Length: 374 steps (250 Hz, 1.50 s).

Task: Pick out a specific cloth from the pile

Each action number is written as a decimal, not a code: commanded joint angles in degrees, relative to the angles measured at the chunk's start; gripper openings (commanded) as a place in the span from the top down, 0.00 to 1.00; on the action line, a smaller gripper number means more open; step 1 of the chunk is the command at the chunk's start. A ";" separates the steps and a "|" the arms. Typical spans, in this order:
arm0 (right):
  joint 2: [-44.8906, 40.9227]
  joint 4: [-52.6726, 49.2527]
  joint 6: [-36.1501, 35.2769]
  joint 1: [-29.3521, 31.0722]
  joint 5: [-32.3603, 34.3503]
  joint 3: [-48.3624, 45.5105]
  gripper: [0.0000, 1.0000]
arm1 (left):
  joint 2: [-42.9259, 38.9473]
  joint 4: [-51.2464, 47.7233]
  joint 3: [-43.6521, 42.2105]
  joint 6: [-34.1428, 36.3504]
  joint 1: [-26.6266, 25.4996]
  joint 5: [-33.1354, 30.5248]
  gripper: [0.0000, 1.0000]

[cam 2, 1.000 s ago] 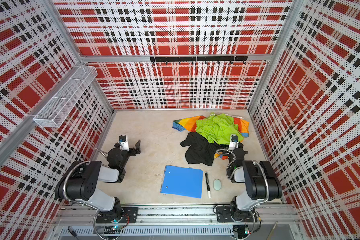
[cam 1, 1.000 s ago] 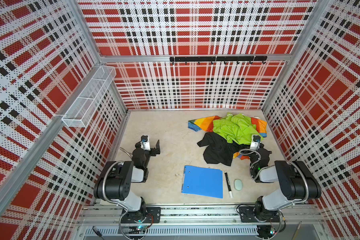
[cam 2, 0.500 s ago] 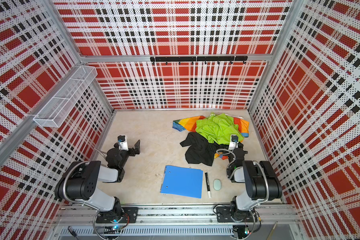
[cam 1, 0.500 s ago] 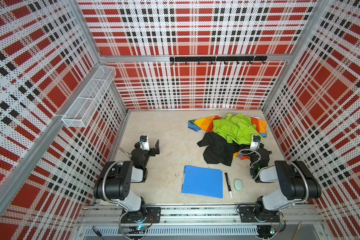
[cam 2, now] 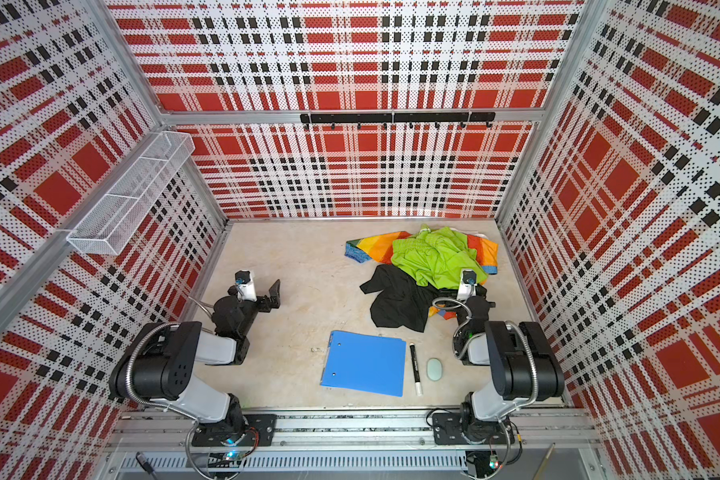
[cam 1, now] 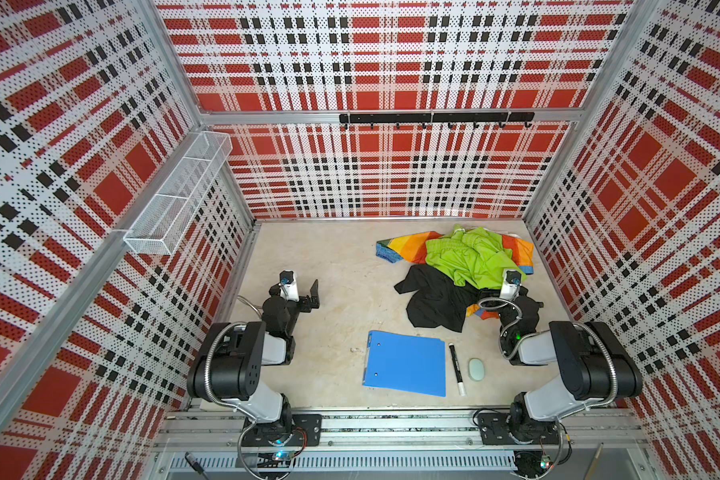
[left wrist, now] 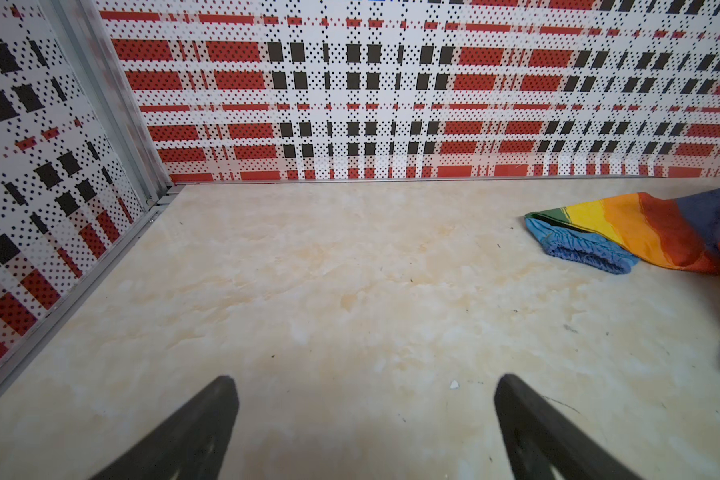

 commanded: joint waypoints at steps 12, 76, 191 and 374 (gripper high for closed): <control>-0.48 2.71 -0.57 0.31 0.54 1.08 0.00 | -0.17 0.93 1.46 -0.26 0.67 0.89 0.01; -0.49 3.09 -0.48 0.31 0.46 0.89 0.00 | -0.28 0.93 1.37 -0.34 0.67 0.97 0.01; -5.31 4.23 -0.72 0.31 0.36 -1.68 0.00 | -4.09 1.26 -0.43 -0.26 0.23 0.06 0.01; -39.06 -46.51 12.51 7.09 6.26 13.69 0.00 | -25.52 -51.36 28.34 -13.00 -16.90 0.13 0.01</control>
